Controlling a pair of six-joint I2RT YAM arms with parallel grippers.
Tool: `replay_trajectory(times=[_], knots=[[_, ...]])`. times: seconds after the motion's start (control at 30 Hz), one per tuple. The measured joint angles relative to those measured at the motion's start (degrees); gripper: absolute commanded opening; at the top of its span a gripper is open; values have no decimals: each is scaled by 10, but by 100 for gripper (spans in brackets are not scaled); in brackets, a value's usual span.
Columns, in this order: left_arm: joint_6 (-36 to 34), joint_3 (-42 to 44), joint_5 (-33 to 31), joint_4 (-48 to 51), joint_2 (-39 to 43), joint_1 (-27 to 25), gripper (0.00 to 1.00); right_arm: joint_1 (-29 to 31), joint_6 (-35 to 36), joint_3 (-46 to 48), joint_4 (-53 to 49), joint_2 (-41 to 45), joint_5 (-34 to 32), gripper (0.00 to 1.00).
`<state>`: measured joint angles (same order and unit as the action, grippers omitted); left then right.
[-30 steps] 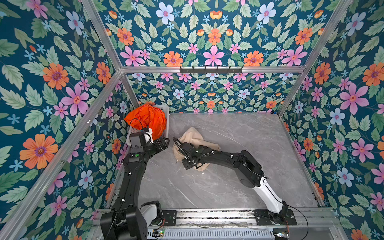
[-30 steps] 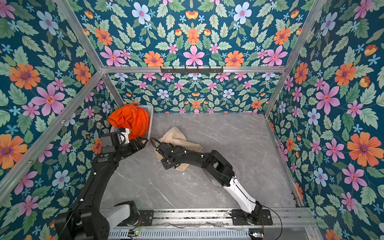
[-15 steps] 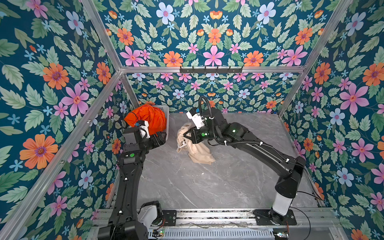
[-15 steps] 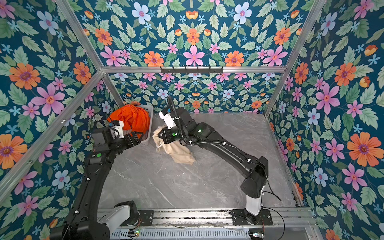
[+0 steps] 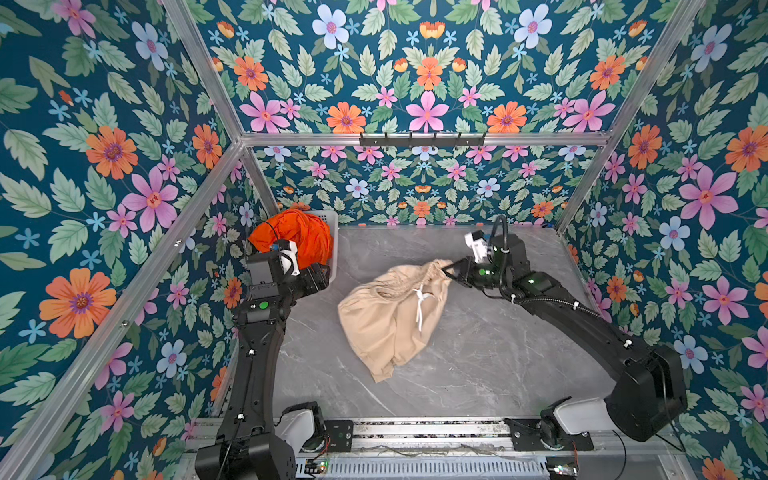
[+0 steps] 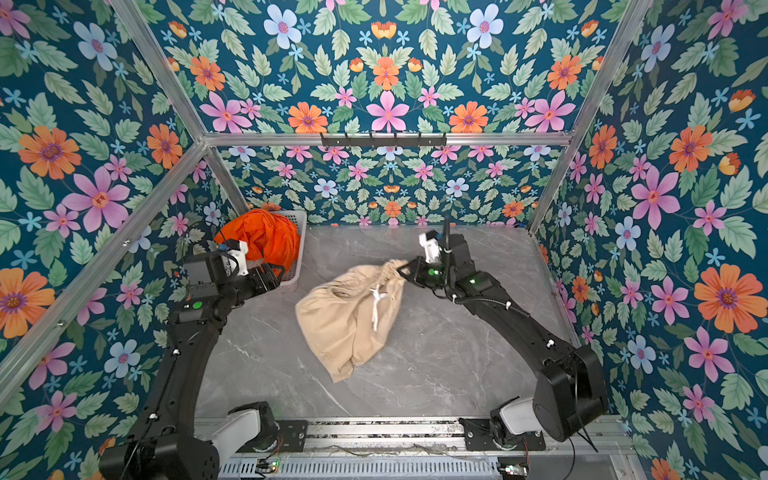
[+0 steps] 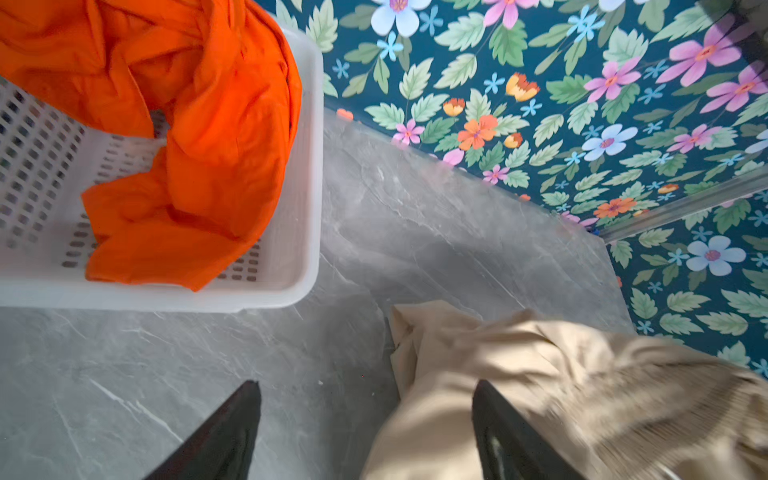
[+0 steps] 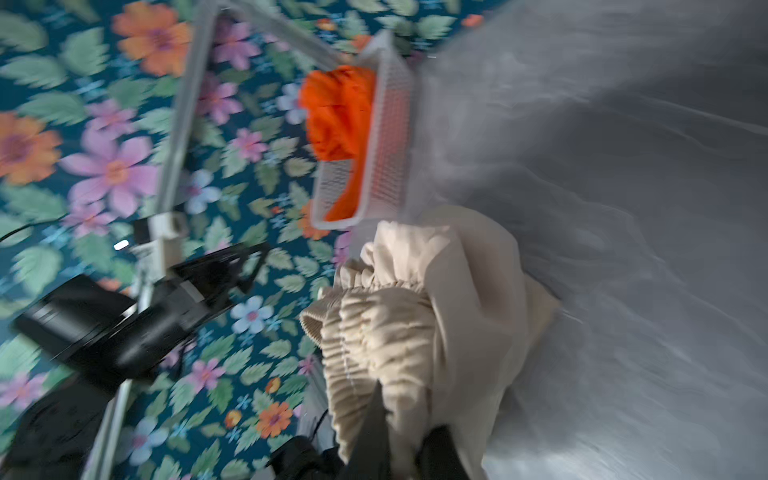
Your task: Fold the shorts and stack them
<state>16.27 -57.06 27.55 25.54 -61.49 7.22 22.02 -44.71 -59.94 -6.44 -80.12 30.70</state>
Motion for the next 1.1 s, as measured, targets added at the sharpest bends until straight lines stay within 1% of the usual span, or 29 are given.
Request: replay_trajectory(times=[0.1, 0.2, 0.27, 0.33, 0.47, 0.57, 0.73, 0.87, 0.9, 0.97, 1.0, 1.1], knots=[[-2, 33, 31, -15, 0, -10, 80, -58, -7, 89, 3, 3, -12, 4], [-10, 59, 58, -33, -5, -33, 80, -87, 2, 129, -2, 2, -19, 4], [-17, 67, 64, -42, -17, -59, 80, -90, 17, 137, -2, -1, -24, 4], [-25, 69, 61, -48, -40, -97, 79, -91, 22, 141, -2, -2, -26, 4], [-27, 74, 52, -71, -104, -188, 77, -92, 33, 148, -2, -1, -31, 4], [-16, 83, 51, -91, -153, -235, 74, -92, 43, 153, -2, 1, -33, 4], [4, 93, 49, -122, -219, -272, 73, -92, 47, 160, -3, 17, -33, 5], [23, 112, 52, -154, -244, -276, 72, -92, 49, 163, -4, 29, -32, 4], [33, 115, 53, -164, -251, -277, 69, -92, 49, 163, -4, 30, -32, 4], [42, 118, 55, -186, -271, -281, 52, -92, 51, 163, -5, 31, -27, 4], [46, 119, 56, -197, -280, -283, 47, -92, 53, 164, -5, 33, -26, 4], [53, 120, 64, -225, -300, -285, 24, -92, 55, 164, -5, 38, -18, 4]])
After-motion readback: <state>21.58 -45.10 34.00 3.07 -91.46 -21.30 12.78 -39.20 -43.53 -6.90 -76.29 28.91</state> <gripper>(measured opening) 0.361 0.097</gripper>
